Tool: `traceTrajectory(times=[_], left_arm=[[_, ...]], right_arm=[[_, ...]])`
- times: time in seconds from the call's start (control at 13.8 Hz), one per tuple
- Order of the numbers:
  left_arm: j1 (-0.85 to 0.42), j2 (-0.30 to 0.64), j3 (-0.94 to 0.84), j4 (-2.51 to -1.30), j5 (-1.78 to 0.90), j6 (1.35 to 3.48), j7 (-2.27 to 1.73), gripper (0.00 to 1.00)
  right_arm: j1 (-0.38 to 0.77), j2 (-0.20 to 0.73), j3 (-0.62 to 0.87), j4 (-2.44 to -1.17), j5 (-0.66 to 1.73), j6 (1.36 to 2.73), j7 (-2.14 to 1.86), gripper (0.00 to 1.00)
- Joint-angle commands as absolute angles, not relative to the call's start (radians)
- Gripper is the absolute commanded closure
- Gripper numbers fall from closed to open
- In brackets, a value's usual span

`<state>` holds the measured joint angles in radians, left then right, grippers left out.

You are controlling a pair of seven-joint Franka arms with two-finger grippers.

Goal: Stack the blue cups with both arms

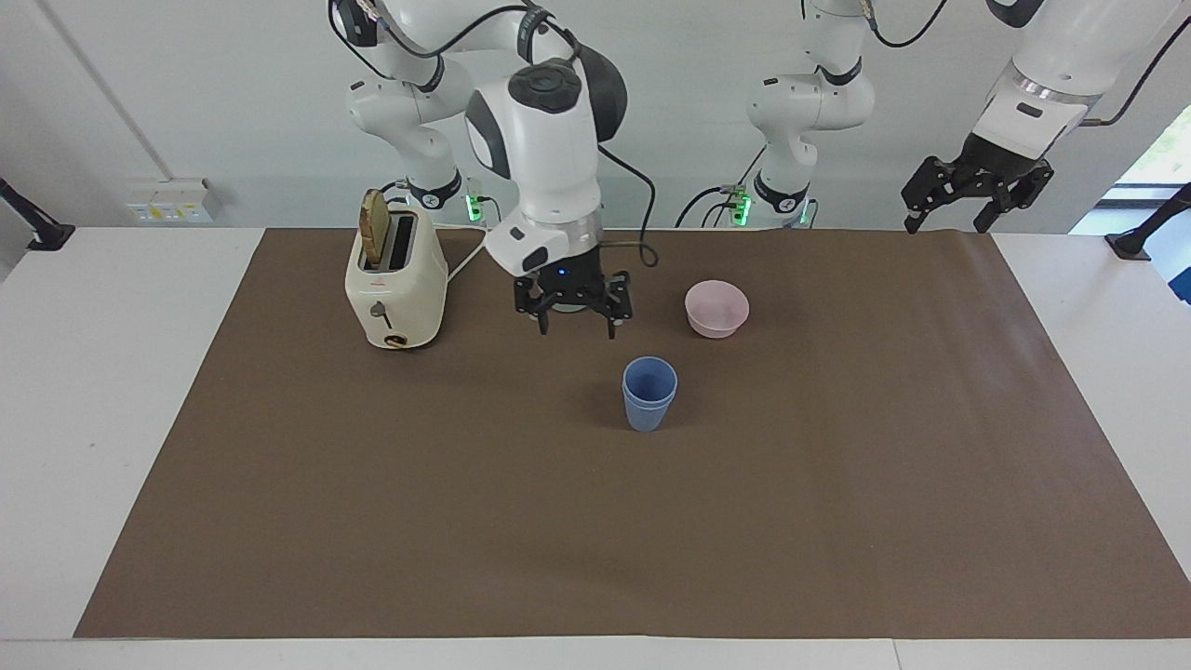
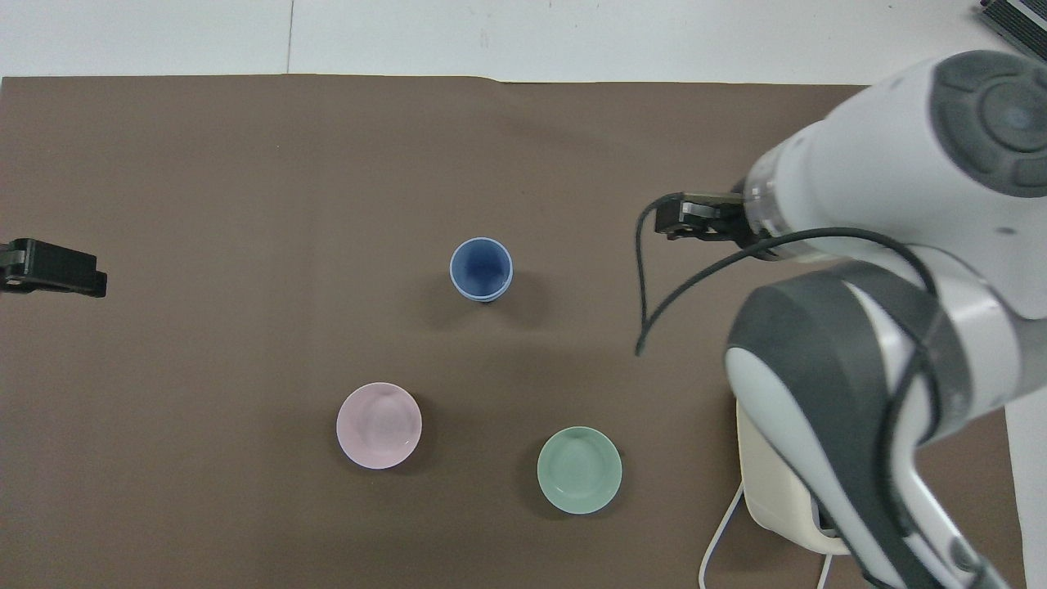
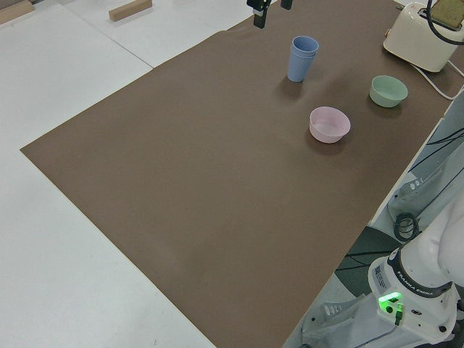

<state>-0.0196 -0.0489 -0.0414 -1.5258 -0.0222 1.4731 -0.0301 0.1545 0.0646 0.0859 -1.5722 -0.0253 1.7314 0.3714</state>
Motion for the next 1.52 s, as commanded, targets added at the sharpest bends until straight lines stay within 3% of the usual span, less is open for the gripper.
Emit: traceTrajectory(times=[0.0,0.29,0.58,1.45], left_arm=[[-0.006,-0.067,-0.048,-1.540,-0.032,1.470,-0.021,0.00],[-0.006,-0.067,-0.048,-1.540,-0.032,1.470,-0.020,0.00],[-0.006,-0.067,-0.048,-1.542,-0.032,1.468,-0.021,0.00],[-0.006,-0.067,-0.048,-1.540,-0.032,1.470,-0.021,0.00]], right_arm=[[0.030,-0.058,0.103,-1.649,-0.020,1.651,0.211,0.00],[-0.051,-0.087,0.100,-1.606,-0.015,1.531,0.106,0.00],[-0.045,-0.003,0.103,-1.453,-0.026,1.422,0.089,0.00],[-0.052,-0.008,0.101,-1.476,-0.006,1.428,0.087,0.00]])
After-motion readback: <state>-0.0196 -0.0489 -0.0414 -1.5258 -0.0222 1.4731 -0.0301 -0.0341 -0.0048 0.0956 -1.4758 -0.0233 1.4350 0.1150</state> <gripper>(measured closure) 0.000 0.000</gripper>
